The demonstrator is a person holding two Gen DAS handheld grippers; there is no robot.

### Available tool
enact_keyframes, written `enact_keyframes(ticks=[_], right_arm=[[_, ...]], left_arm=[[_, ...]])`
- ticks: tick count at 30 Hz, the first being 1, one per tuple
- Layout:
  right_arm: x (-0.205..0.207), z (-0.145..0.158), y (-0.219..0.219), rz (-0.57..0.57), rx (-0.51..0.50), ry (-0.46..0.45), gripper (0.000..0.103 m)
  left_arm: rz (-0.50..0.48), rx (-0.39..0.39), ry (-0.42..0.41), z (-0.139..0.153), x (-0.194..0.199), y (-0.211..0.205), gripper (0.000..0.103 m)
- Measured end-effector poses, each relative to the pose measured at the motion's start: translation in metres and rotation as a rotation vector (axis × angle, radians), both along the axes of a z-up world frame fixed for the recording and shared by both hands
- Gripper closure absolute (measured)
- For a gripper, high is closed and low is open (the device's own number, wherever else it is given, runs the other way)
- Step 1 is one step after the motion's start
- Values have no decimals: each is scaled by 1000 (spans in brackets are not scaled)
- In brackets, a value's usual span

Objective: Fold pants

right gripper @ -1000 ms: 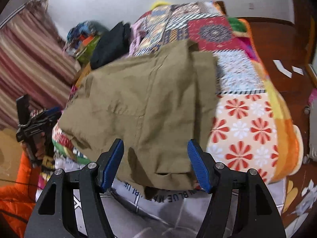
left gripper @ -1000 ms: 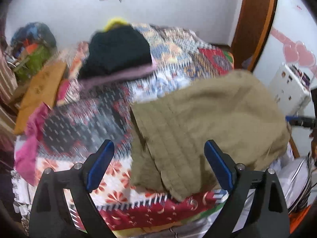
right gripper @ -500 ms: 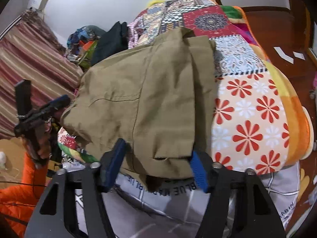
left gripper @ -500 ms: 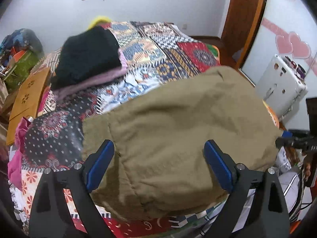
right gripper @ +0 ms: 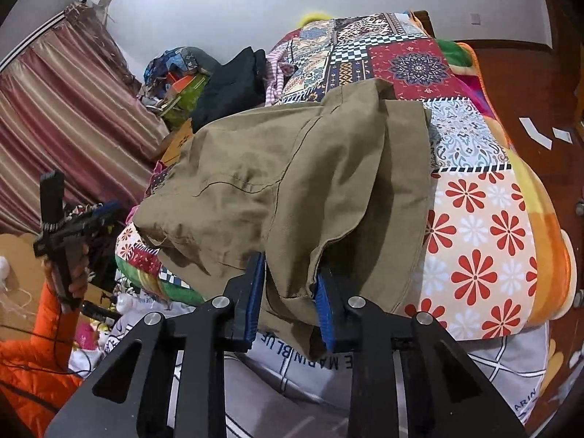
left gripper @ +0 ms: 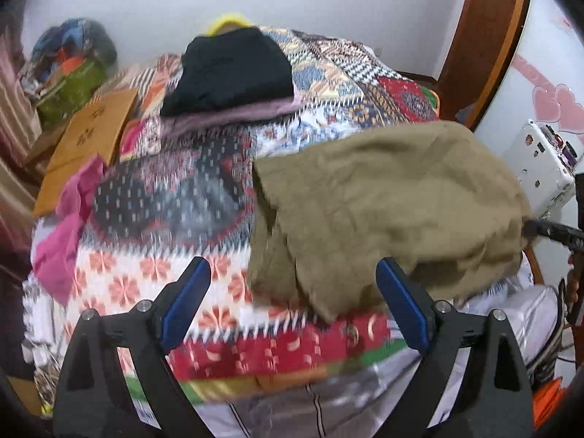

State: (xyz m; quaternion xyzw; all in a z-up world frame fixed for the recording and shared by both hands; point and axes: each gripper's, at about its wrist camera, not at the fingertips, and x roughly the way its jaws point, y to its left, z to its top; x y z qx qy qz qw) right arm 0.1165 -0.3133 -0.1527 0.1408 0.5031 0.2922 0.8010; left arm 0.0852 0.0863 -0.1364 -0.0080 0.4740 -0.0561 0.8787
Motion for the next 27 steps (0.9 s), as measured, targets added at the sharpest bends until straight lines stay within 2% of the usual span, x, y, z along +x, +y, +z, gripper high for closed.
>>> enact_keyframes(ticks=[6,11,13,14,17,19,22,25,27], right_arm=[[-3,1,1,-10,-6,-2,79],[-5,2,1,-17,-17,-8,79],[-7,2,2,-25,-19,-7,79],[-7,2,1,-30,-18,-4,79],[-7,3,1,-36,-12,-4,79],[-7,2,2,-33,-14,-4,79],[-8,3,3,-27,-13,-9,79],[-8,6,4,-26,-9,-18,79],[-10,10,5,-25,-5,-31,79]], left_arm=[[-47,-56,31,-23,-23,-11,33],[-84,-81,62,-41,-16,-27,50],[-91,-84,64,-45,-12,-33,61],[-88,-81,59,-46,-11,-34,62],[-73,-82,25,-43,-10,-33,65],[-68,-78,-13,-36,-15,-31,74],[-65,-58,-64,-25,-19,-30,80],[-61,-54,-69,-19,-19,-29,90],[-48,-57,-69,-16,-15,-27,92]])
